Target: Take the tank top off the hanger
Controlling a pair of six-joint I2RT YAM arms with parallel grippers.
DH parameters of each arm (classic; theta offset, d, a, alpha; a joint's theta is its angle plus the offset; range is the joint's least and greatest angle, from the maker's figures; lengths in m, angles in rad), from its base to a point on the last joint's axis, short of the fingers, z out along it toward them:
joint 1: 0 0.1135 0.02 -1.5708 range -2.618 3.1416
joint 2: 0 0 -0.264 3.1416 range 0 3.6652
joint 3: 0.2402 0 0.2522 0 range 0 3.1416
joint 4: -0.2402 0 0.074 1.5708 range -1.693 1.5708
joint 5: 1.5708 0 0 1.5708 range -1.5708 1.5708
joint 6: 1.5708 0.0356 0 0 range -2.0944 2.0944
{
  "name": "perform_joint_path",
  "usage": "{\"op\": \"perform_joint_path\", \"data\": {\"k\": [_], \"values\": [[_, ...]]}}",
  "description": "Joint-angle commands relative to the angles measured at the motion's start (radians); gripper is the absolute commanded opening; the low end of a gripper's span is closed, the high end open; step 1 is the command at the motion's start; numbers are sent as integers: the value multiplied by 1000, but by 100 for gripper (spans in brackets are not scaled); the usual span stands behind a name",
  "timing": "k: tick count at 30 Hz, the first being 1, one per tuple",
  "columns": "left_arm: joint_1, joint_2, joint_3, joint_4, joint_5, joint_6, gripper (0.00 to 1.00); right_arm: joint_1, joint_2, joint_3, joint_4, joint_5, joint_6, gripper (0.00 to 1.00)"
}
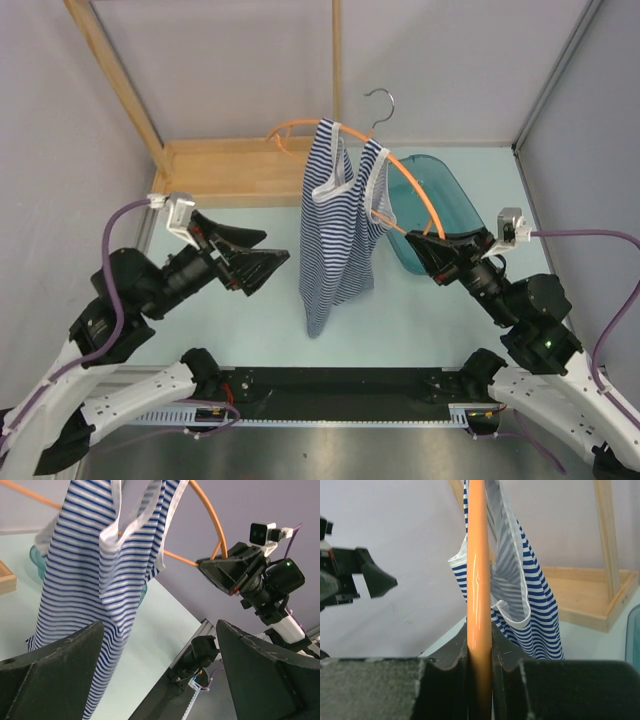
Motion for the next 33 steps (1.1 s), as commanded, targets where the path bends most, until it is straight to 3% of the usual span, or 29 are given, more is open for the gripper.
{"op": "perform_joint_path", "data": {"k": [1, 8, 12, 25, 31, 33], "values": [[5, 117, 104, 85, 32, 34, 99, 5, -60, -20, -24, -5, 45, 0], [5, 362, 388, -128, -120, 205, 89, 5, -76, -20, -88, -85, 51, 0], [5, 463, 469, -203, -221, 276, 83, 7, -82, -23, -99, -105, 57, 0], [7, 591, 494, -209, -315, 313, 72, 5, -97, 3, -145, -143, 42, 0], [8, 629, 480, -214, -345, 308, 62, 5, -119, 2, -159, -149, 48, 0], [7, 640, 488, -215, -359, 308, 52, 5, -123, 0, -162, -151, 44, 0]]}}
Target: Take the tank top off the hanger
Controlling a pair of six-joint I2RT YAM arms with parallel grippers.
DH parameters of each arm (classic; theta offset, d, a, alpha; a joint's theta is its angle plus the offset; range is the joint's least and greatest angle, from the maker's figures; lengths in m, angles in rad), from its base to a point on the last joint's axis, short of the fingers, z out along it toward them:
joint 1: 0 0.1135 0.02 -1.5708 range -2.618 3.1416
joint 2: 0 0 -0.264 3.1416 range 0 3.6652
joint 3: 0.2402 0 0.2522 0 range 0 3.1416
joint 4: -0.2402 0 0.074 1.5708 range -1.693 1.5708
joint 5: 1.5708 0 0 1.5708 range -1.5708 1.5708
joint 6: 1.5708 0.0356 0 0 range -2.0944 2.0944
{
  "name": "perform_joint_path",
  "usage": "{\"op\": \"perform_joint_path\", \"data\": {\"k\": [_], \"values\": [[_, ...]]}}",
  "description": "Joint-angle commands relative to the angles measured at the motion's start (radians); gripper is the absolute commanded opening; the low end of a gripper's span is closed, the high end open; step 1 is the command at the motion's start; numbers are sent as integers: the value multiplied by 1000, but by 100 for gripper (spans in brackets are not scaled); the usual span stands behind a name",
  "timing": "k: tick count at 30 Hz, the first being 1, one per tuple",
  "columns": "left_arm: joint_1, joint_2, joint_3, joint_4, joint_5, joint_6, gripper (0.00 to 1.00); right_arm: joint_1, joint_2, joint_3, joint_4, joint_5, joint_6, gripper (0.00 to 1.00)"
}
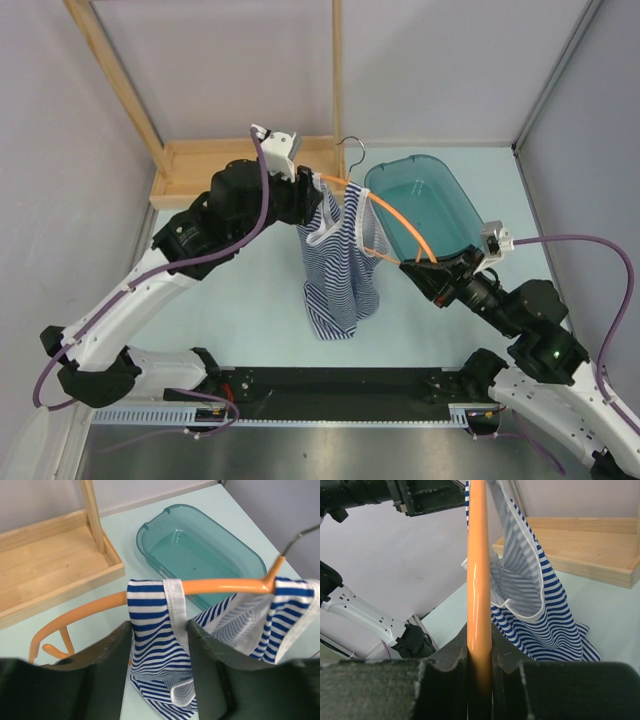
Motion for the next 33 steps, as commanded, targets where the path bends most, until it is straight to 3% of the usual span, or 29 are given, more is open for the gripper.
{"op": "perform_joint_path", "data": {"k": [1, 2, 8, 15, 22, 28, 33], "values": [[10, 31, 39, 6, -53, 18, 45, 3, -34, 36, 61, -16, 1, 0], [11, 35, 43, 4, -56, 17, 33, 3, -35, 38, 56, -14, 1, 0], [63, 36, 91, -16, -60, 13, 0, 3, -74, 65, -40, 6, -32, 0], [201, 2, 60, -43, -14, -14, 0, 3, -179, 117, -180, 16, -33, 0], [258, -44, -35, -40, -22, -48, 0, 1, -255, 162, -211, 41, -33, 0], [278, -106, -161, -1, 48, -83, 0, -2, -266, 116, -116, 119, -21, 0], [281, -139, -219, 13, 93, -106, 0, -6, -230, 38, 79, 174, -27, 0]]}}
